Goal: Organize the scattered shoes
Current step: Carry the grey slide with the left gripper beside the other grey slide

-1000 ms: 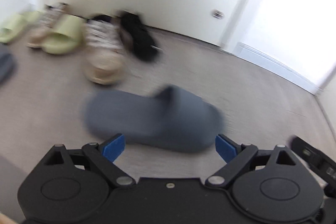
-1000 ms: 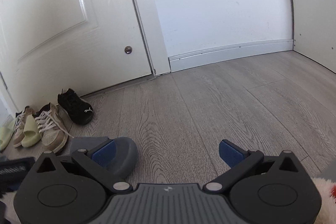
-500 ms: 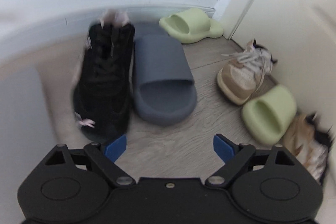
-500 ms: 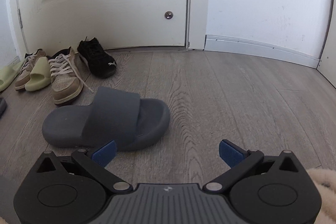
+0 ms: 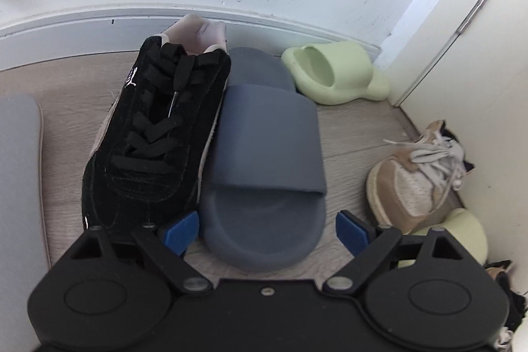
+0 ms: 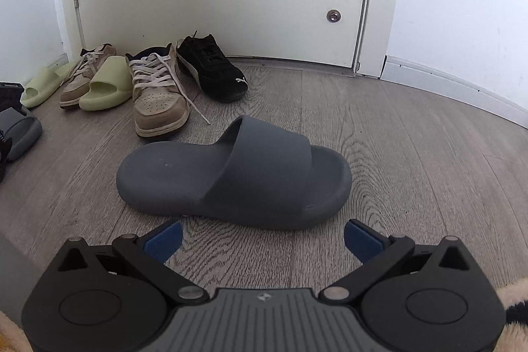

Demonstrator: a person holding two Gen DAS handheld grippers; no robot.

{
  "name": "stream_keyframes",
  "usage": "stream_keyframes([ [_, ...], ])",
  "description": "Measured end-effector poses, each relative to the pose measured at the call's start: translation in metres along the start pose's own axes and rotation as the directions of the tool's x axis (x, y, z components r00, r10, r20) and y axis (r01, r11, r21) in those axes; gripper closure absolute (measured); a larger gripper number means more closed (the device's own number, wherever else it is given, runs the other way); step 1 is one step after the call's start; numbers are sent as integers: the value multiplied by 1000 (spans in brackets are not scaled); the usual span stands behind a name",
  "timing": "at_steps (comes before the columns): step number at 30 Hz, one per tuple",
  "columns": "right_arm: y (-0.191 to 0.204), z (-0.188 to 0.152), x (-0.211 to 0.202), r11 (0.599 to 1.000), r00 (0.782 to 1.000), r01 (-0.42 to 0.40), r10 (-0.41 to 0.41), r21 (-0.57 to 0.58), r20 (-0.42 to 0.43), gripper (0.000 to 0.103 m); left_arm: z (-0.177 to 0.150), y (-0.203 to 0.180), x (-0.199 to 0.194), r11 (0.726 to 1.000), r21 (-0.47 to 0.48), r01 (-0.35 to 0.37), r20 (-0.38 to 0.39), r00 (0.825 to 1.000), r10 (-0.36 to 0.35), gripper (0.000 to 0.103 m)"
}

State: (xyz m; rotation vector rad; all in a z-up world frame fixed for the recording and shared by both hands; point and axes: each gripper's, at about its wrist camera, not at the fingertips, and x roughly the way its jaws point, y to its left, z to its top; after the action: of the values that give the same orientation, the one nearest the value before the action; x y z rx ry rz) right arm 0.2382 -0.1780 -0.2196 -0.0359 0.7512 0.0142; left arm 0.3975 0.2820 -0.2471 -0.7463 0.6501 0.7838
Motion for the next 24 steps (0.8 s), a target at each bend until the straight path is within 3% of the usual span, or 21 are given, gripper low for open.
stream_keyframes([
  [10, -14, 3, 4, 998, 999, 47, -47, 38, -4, 0, -11, -20, 16, 987, 127, -103, 39, 994, 99, 10],
  [15, -15, -1, 8, 998, 999, 48, -47, 38, -22, 0, -13, -26, 11, 974, 176, -139, 99, 987, 123, 10],
  [19, -15, -4, 10, 998, 998, 45, -43, 38, -34, 0, -13, -38, 16, 946, 240, -216, 184, 967, 175, 10],
  [24, -16, -4, 13, 998, 998, 56, -55, 33, -41, 0, -10, -47, 30, 920, 299, -253, 206, 959, 196, 8],
])
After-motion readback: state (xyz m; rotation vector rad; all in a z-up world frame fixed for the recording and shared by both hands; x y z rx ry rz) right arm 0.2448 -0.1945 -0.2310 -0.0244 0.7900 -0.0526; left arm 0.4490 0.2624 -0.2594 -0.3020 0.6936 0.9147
